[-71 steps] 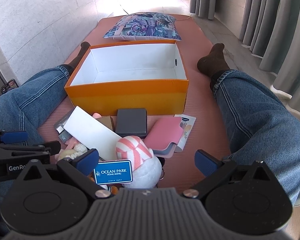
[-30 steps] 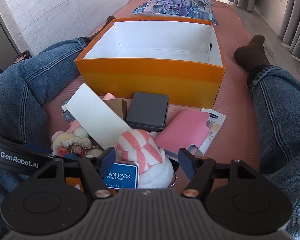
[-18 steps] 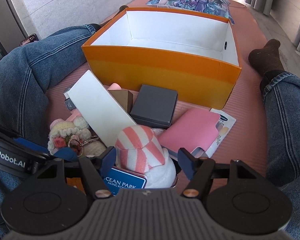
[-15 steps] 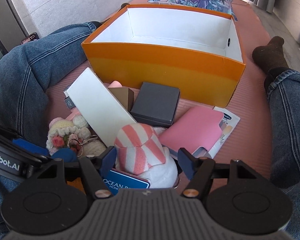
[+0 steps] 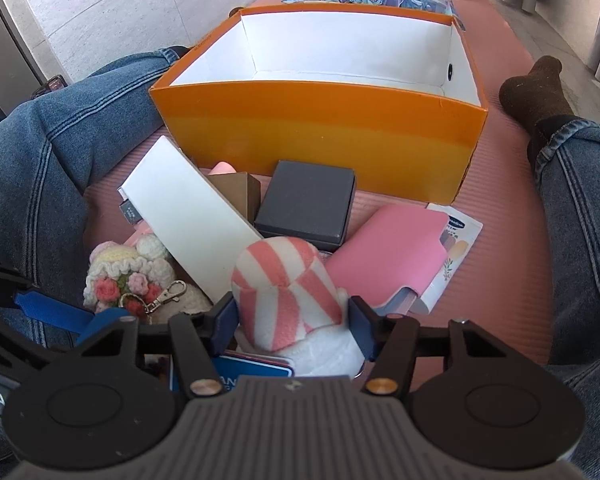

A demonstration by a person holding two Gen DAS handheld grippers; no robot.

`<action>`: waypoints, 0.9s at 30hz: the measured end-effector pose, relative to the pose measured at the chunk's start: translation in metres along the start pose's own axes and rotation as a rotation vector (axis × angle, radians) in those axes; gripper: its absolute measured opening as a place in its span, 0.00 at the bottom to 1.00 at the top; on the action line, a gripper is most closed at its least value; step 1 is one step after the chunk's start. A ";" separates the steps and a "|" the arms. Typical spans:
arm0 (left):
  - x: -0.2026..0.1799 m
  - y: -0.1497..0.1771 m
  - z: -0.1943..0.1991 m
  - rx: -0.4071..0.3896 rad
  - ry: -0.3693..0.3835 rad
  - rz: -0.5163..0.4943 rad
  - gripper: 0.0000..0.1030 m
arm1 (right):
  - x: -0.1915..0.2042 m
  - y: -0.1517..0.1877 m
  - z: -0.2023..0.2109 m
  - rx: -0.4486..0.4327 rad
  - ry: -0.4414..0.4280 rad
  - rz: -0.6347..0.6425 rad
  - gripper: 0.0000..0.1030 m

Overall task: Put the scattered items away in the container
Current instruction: 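Grasp the blue-hat plush with the left tool while the right grasps the striped-hat white plush, then carry both plushes into the orange box and open both tools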

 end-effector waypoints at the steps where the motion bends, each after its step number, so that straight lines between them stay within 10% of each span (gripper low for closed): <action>1: 0.000 0.000 0.000 0.001 0.006 0.003 0.86 | -0.003 -0.001 0.002 -0.005 0.017 -0.006 0.60; 14: 0.008 0.016 -0.029 0.135 0.008 0.058 0.74 | -0.022 0.004 0.012 -0.019 0.087 -0.066 0.60; 27: 0.005 0.010 -0.020 0.076 0.037 0.059 0.64 | -0.020 0.002 0.019 -0.044 0.093 -0.059 0.60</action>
Point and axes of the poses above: each gripper's, at about its wrist camera, not at the fingertips, and z roughly against the way its jaws point, x to its left, y to its underside, the point moved 9 cm from there along -z, roughly the way its jaws point, and after that the axes turned 12 degrees about -x, right-handed, at the moved point
